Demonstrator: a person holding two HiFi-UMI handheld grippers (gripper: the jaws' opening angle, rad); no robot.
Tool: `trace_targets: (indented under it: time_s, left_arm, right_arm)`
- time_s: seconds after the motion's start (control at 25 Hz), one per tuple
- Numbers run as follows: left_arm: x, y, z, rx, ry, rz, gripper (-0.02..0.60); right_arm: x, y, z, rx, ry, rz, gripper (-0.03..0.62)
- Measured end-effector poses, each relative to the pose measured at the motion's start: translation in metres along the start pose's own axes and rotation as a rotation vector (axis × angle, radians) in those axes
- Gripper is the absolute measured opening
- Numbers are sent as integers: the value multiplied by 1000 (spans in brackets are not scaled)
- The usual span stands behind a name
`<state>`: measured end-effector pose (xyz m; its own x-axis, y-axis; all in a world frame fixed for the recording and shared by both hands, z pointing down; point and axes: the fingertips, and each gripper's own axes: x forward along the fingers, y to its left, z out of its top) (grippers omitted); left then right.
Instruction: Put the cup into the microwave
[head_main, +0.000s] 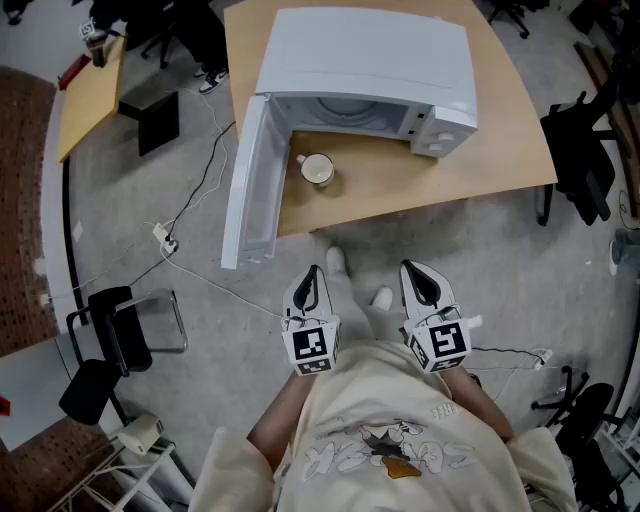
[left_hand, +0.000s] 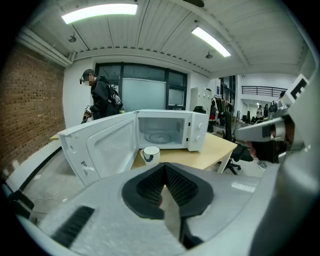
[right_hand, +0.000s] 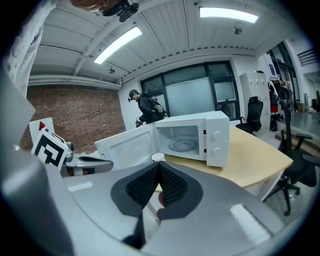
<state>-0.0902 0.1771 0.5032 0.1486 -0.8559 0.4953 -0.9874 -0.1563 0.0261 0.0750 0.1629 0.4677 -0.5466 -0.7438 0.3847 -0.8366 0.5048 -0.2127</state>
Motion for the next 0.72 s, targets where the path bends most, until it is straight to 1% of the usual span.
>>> trace_targets:
  time_s: [0.12,0.24,0.44,0.64,0.72]
  left_arm:
    - [-15,-19,-7,-25,-2,-3,4]
    - [-35,-32,-21,-40,17,-24,3]
    - [-47,-43,-5,0,-28,-100,3]
    - [-54,-33,0,-6,-51,-133,3]
    - [-54,-26,0,-4,-53,-147,3]
  right_arm:
    - [-13,1,-16,21,1,-1,5]
    - [-34,12,-25,22,8,0,5]
    - [-45,30,-20,16,-28,-19,5]
    - [-41,56,-14,73,-60,35,6]
    - [-36,62,-12,66,-65,31,6]
